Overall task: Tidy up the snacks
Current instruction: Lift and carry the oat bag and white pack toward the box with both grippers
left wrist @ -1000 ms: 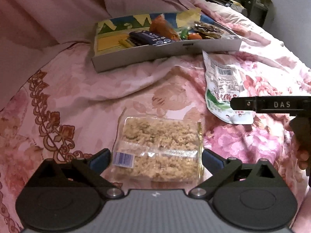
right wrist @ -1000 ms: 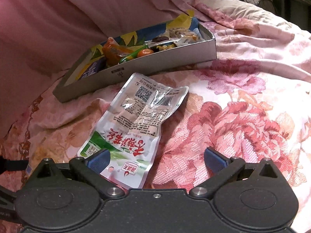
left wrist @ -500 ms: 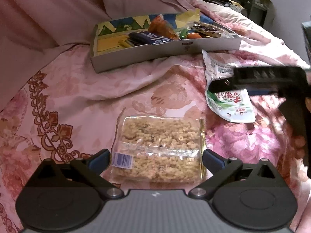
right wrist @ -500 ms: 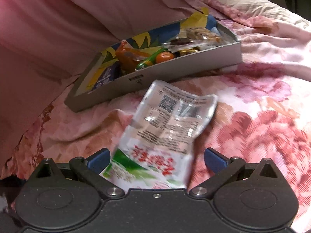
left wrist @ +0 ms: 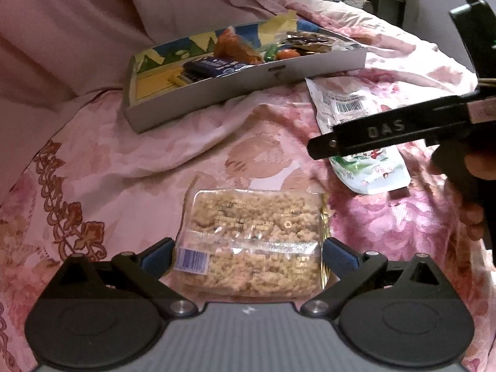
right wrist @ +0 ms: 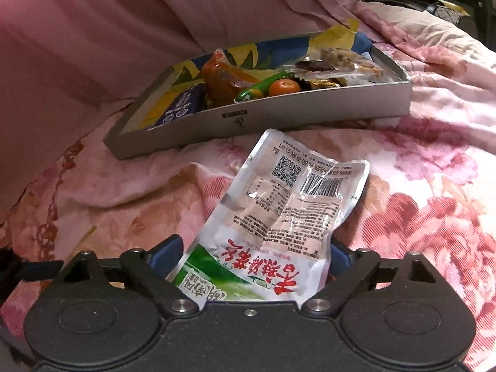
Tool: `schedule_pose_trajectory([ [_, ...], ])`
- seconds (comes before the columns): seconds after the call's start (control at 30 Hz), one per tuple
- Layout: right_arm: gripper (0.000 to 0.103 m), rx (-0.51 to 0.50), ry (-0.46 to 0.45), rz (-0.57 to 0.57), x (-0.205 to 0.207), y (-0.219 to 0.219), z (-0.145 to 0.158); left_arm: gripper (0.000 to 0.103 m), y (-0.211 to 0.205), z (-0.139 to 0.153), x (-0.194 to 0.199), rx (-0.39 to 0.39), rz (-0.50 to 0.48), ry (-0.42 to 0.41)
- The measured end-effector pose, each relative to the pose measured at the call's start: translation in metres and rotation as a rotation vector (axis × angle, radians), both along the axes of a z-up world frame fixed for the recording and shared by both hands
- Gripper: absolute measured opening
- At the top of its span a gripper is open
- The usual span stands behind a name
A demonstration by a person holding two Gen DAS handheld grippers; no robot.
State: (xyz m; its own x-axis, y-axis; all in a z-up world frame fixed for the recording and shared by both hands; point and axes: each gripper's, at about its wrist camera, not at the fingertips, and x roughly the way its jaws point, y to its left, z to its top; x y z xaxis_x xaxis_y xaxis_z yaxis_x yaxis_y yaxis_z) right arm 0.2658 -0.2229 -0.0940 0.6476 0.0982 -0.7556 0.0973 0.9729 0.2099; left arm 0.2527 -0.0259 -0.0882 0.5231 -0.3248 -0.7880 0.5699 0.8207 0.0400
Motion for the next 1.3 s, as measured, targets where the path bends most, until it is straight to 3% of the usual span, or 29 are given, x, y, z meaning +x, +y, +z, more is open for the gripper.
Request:
schedule_pose_trajectory([
  [0.23,0.070,0.092,0.056,0.049,-0.024,-0.030,0.009,0.102,-0.010,0.000,-0.010,0.020,-0.088,-0.013],
  [0.43,0.069,0.062,0.105,0.158,-0.042,-0.050,0.014,0.102,-0.022,-0.002,-0.026,0.042,-0.180,-0.028],
  [0.57,0.073,0.030,0.105,0.191,-0.050,-0.057,0.015,0.102,-0.020,0.001,-0.025,0.025,-0.154,-0.008],
  [0.7,0.079,0.051,0.105,0.176,-0.046,-0.059,0.011,0.102,-0.004,0.007,-0.019,-0.067,-0.045,0.049],
  [0.93,0.080,0.077,0.105,0.155,-0.044,-0.062,0.011,0.102,0.009,0.007,-0.010,-0.238,0.254,0.200],
  [1.2,0.080,0.088,0.106,0.146,-0.044,-0.063,0.011,0.102,0.011,0.021,-0.003,-0.311,0.564,0.259],
  [1.3,0.080,0.092,0.107,0.145,-0.044,-0.063,0.011,0.102,0.011,0.021,-0.002,-0.218,0.696,0.326],
])
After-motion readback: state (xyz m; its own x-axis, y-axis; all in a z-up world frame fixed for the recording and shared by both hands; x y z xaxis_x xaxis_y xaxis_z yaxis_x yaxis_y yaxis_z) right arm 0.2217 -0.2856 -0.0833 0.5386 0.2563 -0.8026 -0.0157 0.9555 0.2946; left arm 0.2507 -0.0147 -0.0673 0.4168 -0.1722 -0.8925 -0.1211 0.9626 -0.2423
